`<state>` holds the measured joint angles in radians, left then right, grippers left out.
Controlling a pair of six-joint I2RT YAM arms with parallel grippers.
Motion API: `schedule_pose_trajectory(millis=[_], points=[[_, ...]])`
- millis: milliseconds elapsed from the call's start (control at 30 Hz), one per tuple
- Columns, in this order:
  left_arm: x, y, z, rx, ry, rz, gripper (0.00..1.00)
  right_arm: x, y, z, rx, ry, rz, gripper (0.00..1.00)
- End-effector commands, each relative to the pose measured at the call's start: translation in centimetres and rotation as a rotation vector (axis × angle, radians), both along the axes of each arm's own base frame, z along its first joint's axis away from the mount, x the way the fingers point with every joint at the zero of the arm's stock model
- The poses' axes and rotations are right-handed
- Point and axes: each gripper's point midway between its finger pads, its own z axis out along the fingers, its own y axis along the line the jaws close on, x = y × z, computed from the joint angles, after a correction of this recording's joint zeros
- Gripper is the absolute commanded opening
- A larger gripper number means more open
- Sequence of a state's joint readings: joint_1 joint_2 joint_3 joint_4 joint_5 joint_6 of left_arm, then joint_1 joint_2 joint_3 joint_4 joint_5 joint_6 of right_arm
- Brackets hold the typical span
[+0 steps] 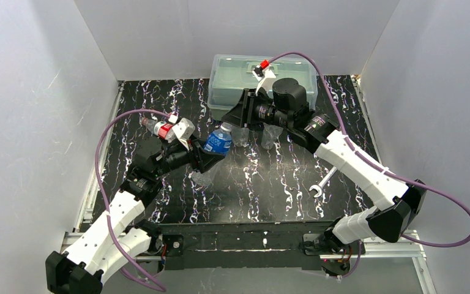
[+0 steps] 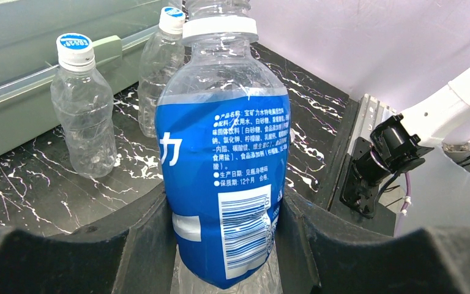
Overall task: Screw on the bottle caps
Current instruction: Screw the bottle cap onto the plastic bottle.
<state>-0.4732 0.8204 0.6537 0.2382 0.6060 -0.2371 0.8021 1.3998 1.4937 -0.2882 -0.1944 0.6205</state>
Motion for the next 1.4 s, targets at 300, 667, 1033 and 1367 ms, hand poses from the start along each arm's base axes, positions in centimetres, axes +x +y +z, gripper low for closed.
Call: schedule_pose_trajectory(millis=[300, 667, 1033, 1367], points=[[0.6, 0.7, 6.0, -0.108, -0.167, 0.061, 0.0, -1.0, 1.1, 0.6, -0.006, -0.017, 0.045, 0.35], [0.4, 0.9, 7.1, -0.135, -0.202, 0.071, 0.0, -2.2, 2.4, 1.2, -0.031, -0.034, 0.078, 0.38], [0.5, 1.9, 7.2, -0.156, -0.242, 0.135, 0.0, -3.9, 3.8, 1.8, -0.063, -0.054, 0.103, 0.39], [0.2, 3.2, 8.7, -0.198, -0.318, 0.197, 0.0, -4.4, 3.6, 1.4, -0.097, -0.061, 0.078, 0.4]])
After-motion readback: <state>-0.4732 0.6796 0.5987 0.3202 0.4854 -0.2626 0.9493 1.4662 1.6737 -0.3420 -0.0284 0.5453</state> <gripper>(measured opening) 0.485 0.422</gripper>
